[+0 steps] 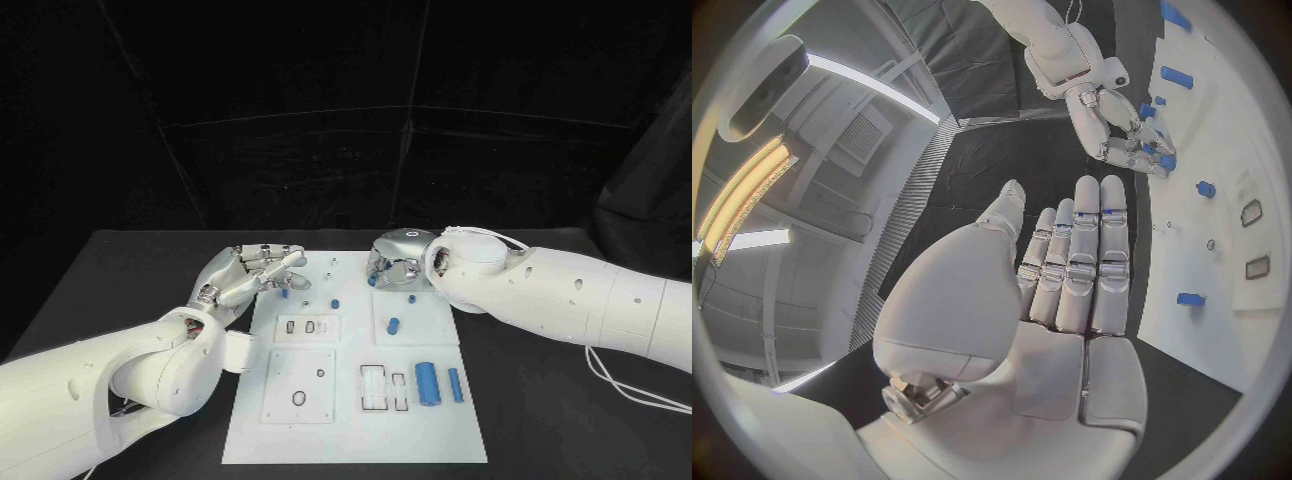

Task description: Assemble the parts on the task board

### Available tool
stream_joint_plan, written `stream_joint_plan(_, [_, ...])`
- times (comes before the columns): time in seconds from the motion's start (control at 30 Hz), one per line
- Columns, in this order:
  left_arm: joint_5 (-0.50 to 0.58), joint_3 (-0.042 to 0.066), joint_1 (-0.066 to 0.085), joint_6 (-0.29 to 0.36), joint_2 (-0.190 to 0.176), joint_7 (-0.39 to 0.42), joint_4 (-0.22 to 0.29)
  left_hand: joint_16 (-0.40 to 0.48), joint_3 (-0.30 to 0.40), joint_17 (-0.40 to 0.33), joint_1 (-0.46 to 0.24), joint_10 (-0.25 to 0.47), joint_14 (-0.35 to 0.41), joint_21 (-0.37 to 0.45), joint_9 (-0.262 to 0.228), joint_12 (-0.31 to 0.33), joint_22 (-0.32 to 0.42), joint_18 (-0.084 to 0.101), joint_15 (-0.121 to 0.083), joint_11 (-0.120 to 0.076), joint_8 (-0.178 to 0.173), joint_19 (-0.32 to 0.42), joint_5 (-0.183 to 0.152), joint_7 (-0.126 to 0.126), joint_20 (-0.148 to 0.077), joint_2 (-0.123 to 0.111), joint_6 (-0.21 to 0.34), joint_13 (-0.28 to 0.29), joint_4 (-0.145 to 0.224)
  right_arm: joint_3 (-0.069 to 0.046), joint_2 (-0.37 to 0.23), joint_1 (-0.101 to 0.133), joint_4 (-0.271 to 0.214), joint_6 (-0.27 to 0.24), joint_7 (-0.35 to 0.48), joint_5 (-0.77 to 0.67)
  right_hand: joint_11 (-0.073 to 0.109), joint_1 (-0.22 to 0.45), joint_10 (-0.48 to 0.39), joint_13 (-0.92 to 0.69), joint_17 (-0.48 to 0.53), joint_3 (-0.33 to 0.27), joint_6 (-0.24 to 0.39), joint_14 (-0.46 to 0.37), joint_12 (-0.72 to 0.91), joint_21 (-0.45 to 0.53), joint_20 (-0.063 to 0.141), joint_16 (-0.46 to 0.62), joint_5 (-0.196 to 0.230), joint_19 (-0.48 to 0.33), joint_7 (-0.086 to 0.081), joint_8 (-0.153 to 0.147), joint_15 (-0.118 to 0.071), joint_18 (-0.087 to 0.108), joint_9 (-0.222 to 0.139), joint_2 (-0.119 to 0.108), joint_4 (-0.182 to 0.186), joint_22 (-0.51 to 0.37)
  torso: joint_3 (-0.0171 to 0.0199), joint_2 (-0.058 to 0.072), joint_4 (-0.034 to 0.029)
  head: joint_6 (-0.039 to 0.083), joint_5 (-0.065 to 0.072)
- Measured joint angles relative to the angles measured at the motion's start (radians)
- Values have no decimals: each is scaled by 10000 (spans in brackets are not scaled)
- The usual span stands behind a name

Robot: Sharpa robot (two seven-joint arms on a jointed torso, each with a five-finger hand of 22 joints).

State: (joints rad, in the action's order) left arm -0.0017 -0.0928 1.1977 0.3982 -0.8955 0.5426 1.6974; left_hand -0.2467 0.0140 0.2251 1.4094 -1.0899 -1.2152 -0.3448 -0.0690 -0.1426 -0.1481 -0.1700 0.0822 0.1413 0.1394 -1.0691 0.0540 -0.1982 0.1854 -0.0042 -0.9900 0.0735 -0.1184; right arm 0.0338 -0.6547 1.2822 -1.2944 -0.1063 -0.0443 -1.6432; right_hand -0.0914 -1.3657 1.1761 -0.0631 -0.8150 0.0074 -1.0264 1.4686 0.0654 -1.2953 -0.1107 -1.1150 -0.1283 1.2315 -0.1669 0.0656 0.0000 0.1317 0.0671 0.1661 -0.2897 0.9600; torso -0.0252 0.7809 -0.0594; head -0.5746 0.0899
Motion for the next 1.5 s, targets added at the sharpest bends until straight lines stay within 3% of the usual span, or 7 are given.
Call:
stream_joint_plan(0.33, [-2, 0, 1, -32, -11, -54, -28, 0, 29, 17, 0, 0, 36, 0, -1, 0, 11, 1, 36, 0, -36, 0, 0, -37, 0, 0, 38, 1, 28, 8, -7, 1, -60, -103, 75, 73, 80, 69, 431, -28, -310, 383, -211, 0, 0, -266, 33, -359, -129, 150, 56, 2, 0, 2, -19, -66, 15, 339, 12, 26, 0, 21, -52])
stream_joint_plan(0.43, [-2, 0, 2, -37, -13, -66, -39, 0, 2, 17, 0, 0, 36, 0, -1, 0, 10, 1, 36, 0, -36, 0, 0, -38, 0, 0, 38, 1, 56, 17, -29, -21, -133, -250, 106, 117, 129, 218, 552, -37, -428, 510, -389, -1, 0, -350, 57, -486, -128, 200, 113, 49, 0, -160, -18, -51, 54, 484, 14, 33, 0, 41, -58])
stream_joint_plan(0.63, [-3, 0, 2, -45, -24, -86, -63, 0, 1, 33, 0, 0, 36, 0, -1, 0, 10, 1, 36, 0, -36, 0, 0, -37, 0, 0, 38, -7, 56, 19, -142, -29, -295, -772, 86, 200, 199, 573, 693, -37, -511, 751, -565, -39, 0, -427, 72, -580, -78, 214, 225, 79, -38, -158, -15, -69, 160, 580, 14, 35, 0, 86, -76])
stream_joint_plan(0.87, [-5, 1, 5, -51, -20, -99, -104, 0, 29, 44, 0, 0, 35, 40, -2, 38, 12, 2, 36, 0, -36, 0, 0, -37, 0, 0, 38, -6, 84, -154, -106, -22, -351, -1435, -102, 281, 199, 728, 693, -37, -497, 844, -597, -38, 0, -427, 72, -581, -10, 214, 197, 78, -38, -157, 32, -67, 206, 599, 15, 49, -8, 180, -110])
stream_joint_plan(1.23, [-7, 1, 11, -60, -22, -113, -115, 0, 29, 45, 0, 0, 36, 40, -2, 38, 17, 2, 36, 0, -36, 0, 0, -37, 0, 0, 37, -5, 84, -201, 442, -23, 94, -1972, -361, 335, 199, 847, 692, -36, -508, 929, -594, -38, 0, -427, 72, -637, 9, 214, 194, 59, -38, -156, 30, -83, 242, 609, 9, 103, -57, 267, -151])
stream_joint_plan(1.5, [-8, 1, 22, -64, -21, -124, -116, 42, 56, 78, 0, 0, 72, 40, -3, 38, 26, 2, 0, 0, -76, 32, 0, -37, 30, 0, 38, -5, 165, -206, 861, -23, 518, -2174, -459, 384, 199, 897, 692, -35, -507, 1004, -592, -38, 0, -426, 72, -637, 62, 214, 194, 37, -38, -155, 26, -133, 243, 608, -17, 150, -115, 172, -156])
